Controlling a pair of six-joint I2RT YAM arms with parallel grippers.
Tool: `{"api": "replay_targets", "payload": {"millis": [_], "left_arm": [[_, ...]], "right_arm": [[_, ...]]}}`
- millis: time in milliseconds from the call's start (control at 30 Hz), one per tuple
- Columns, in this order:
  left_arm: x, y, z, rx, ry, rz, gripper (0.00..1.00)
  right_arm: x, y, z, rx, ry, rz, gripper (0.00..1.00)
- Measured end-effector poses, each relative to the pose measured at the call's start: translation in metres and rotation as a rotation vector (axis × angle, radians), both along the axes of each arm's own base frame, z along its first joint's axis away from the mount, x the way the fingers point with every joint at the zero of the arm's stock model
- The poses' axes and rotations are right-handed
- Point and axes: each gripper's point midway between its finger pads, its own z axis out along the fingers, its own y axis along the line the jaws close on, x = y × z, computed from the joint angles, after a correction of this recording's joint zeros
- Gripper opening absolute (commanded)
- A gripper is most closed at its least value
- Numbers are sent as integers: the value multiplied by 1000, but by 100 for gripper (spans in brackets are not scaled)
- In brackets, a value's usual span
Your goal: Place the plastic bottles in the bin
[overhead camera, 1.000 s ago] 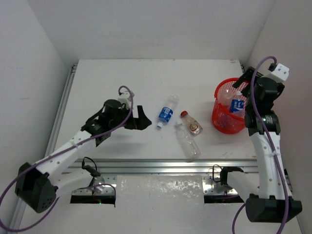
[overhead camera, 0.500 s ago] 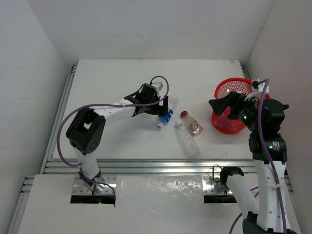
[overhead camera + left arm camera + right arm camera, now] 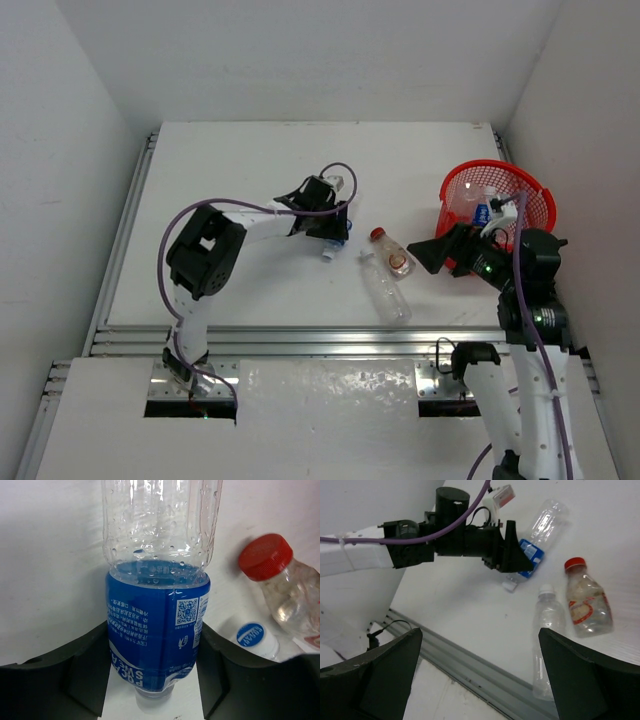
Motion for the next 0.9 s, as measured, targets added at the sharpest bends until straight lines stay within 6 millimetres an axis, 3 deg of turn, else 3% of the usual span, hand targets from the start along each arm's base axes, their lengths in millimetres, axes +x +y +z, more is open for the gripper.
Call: {"api": "replay_targets", "payload": {"millis": [133, 233, 333, 467, 600, 733, 900], "left_arm": [[4, 17, 2, 43, -38, 93, 0], [-38, 40, 15, -4, -36, 100, 0], [-90, 38, 61, -213, -89, 0, 0], [-159, 8, 160, -645, -222, -296, 0], [-203, -2, 222, -839, -295, -507, 0], [-233, 0, 258, -932, -347, -633, 0], [-246, -3, 268, -969, -328, -699, 0]], "right_arm": [[-11, 15, -10, 74, -6, 84, 99], [-19, 27, 3, 135, -85, 157, 99], [-25, 37, 20, 210, -188, 219, 99], [-24, 44, 33, 309, -236, 276, 99], [-9, 49, 47, 360, -234, 313, 99], [-7, 76, 57, 375, -198, 435, 99], [-25, 125, 70, 337, -223, 623, 99]]}}
